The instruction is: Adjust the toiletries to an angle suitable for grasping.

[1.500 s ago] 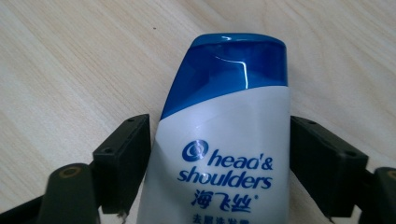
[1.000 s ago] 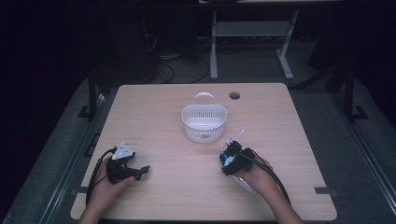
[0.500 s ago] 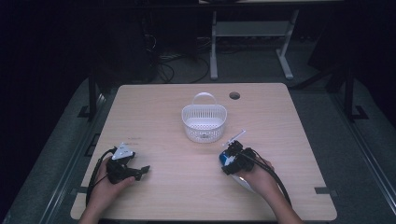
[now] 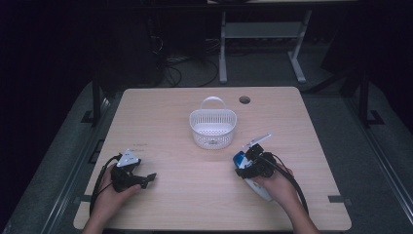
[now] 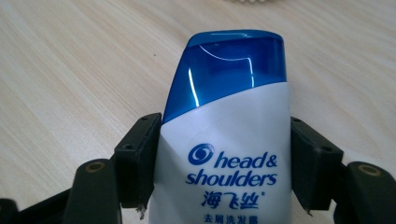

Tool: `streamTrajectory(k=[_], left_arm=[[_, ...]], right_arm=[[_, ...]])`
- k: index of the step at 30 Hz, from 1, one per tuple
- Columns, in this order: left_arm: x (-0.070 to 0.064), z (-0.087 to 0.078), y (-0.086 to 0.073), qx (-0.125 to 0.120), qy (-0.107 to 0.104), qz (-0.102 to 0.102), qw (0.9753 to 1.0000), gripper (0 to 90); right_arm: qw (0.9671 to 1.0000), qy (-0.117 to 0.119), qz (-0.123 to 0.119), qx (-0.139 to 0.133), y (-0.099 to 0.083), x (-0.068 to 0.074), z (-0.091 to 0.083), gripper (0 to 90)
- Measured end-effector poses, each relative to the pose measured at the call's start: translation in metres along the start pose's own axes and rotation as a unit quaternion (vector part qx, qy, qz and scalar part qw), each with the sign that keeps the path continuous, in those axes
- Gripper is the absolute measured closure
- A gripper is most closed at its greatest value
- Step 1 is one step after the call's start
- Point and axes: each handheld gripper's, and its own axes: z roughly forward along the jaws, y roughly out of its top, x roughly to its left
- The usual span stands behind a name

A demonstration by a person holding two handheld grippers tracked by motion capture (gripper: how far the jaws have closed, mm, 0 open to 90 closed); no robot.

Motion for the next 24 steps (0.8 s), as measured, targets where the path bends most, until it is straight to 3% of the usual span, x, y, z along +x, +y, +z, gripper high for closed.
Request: streamTrajectory(k=[9, 24], left_arm=[[0.000, 0.000, 0.000, 0.000, 0.000, 0.000, 1.0000, 13.7], [0.000, 0.000, 0.000, 0.000, 0.000, 0.000, 1.0000, 13.7]], right_arm=[[0.9988, -0.001, 0.009, -0.048, -0.005, -0.005, -0.019, 34.1], [0.9927, 0.013, 0.025, -0.117, -0.013, -0.013, -0.045, 34.2]])
